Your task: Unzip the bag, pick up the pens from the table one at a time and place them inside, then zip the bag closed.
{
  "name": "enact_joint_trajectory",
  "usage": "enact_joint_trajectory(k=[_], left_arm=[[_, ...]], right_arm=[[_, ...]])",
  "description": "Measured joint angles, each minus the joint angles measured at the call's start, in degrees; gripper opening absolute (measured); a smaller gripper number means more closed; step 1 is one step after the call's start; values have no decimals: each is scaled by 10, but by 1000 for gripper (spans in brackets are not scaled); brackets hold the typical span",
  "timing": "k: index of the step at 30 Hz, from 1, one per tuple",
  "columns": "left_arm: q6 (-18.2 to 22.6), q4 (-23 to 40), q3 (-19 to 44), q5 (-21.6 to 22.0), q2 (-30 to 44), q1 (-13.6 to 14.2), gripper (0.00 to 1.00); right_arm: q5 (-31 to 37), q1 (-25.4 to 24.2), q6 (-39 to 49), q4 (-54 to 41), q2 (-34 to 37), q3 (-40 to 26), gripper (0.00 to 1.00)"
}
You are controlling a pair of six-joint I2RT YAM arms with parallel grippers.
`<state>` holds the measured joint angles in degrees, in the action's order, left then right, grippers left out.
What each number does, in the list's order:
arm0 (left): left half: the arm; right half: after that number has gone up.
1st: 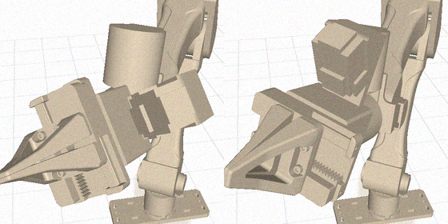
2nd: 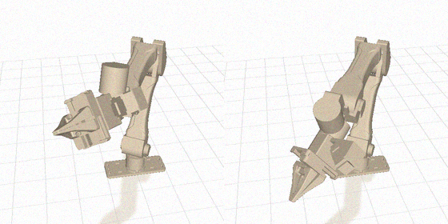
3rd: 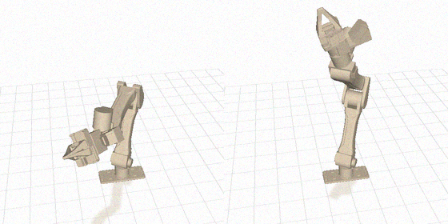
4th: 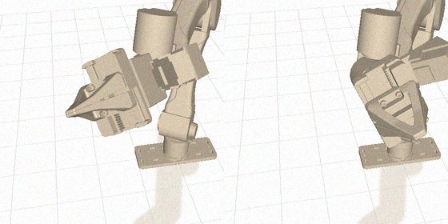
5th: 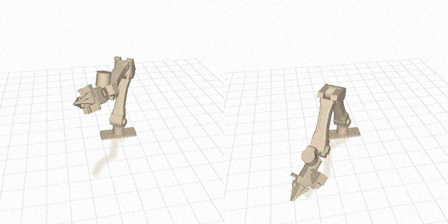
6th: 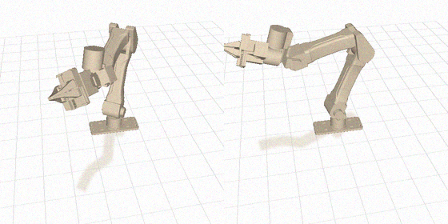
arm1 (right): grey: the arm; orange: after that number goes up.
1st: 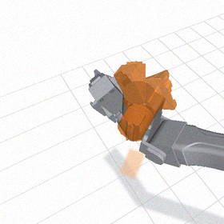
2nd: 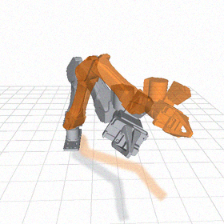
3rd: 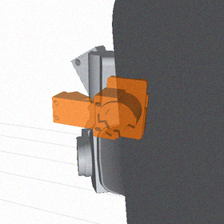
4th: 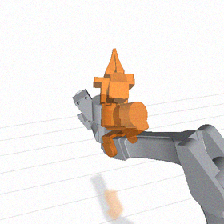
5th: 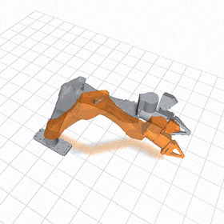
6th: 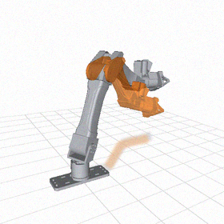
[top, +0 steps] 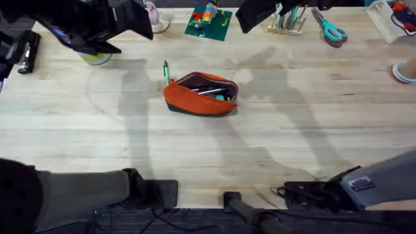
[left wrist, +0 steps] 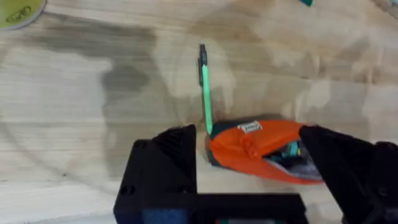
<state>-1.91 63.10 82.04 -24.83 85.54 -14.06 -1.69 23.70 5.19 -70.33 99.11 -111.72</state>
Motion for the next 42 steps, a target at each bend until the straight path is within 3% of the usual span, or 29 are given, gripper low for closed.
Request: enact_joint_trajectory(k=[9,13,19,26,42], left_arm=[[-102,-57,0,108,2,114,996],[-132,-59,0,153,4,146,995],[-153,-67,0,185,51,160,995],[-194,-70,0,193,135,162,995],[-235,-68,0,226,254,177,995]], right_arm=[[0,0,0,-11,0,0,998],[0,0,0,-15,0,0,998],[0,0,4,-16,0,0,998],[0,0,4,-18,0,0,998],[0,0,4,-18,0,0,997]])
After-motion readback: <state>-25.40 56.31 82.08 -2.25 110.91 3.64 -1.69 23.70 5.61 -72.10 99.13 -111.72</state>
